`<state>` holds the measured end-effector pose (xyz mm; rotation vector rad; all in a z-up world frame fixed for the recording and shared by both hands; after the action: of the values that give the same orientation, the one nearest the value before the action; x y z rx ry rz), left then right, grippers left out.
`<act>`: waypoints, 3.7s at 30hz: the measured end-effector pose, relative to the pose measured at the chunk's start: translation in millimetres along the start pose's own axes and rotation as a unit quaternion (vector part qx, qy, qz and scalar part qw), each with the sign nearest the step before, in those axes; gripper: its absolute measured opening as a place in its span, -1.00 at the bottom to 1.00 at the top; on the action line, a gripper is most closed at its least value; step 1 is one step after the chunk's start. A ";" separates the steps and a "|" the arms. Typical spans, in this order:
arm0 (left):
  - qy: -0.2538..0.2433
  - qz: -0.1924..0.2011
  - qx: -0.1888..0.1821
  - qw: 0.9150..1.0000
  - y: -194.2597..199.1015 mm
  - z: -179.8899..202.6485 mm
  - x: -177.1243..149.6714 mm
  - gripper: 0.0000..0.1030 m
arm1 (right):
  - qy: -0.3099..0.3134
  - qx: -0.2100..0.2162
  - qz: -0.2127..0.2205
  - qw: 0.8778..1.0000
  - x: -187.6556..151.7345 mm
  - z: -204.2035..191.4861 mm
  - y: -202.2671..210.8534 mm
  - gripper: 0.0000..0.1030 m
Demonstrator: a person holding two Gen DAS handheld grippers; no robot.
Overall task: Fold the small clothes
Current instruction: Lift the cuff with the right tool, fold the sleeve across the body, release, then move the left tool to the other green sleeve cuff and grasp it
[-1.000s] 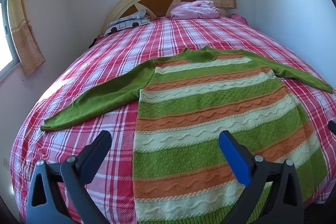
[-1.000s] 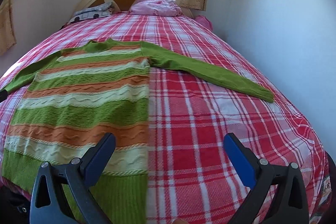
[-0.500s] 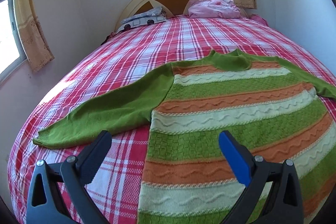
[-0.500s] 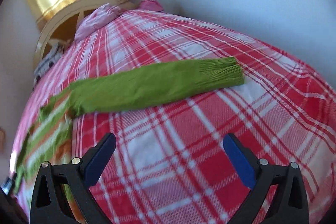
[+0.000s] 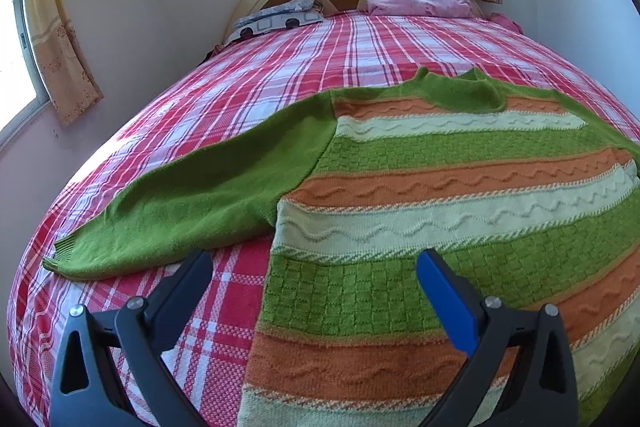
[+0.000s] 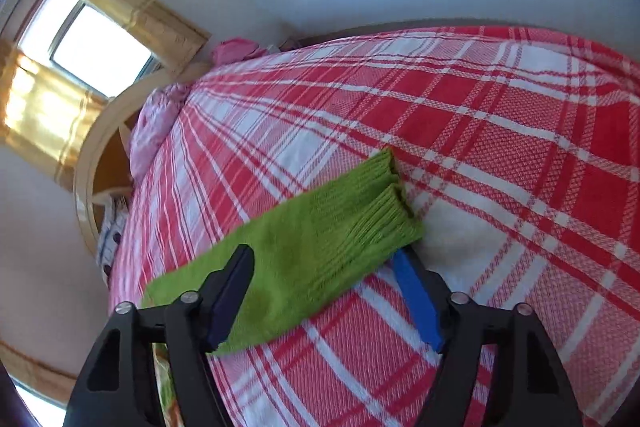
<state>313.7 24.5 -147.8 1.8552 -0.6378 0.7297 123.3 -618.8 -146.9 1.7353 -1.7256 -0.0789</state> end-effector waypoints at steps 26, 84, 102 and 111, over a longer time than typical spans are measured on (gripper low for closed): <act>0.053 0.007 0.008 0.999 -4.6 -49.0 6.0 1.00 | 0.152 0.075 -0.018 0.985 2.7 -153.3 -16.9 -0.83; 0.130 -0.023 -0.006 0.991 -35.4 -111.6 -28.4 1.00 | 0.481 0.176 -0.413 0.753 -467.7 -373.0 -173.1 -0.04; 0.068 0.010 -0.012 0.998 -12.4 -70.3 23.8 1.00 | 0.410 0.077 -0.283 0.864 -255.2 -264.0 -188.0 0.28; 0.073 -0.028 0.033 0.996 -29.4 -114.6 3.7 1.00 | 0.475 0.090 -0.256 0.837 -280.9 -302.1 -161.1 0.29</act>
<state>314.1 141.0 -126.8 1.8525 -0.4720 0.8488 377.0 -257.7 -109.7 1.8440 -0.5383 0.6285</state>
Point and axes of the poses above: each gripper's, at about its wrist camera, not at the fingertips, and y roughly against the way its jaws point, z to its right, x to its top, the point moved 5 cm from there along -y, roughly the way its jaws point, and after that the axes turned 12 degrees about x, right-handed, at the moved point
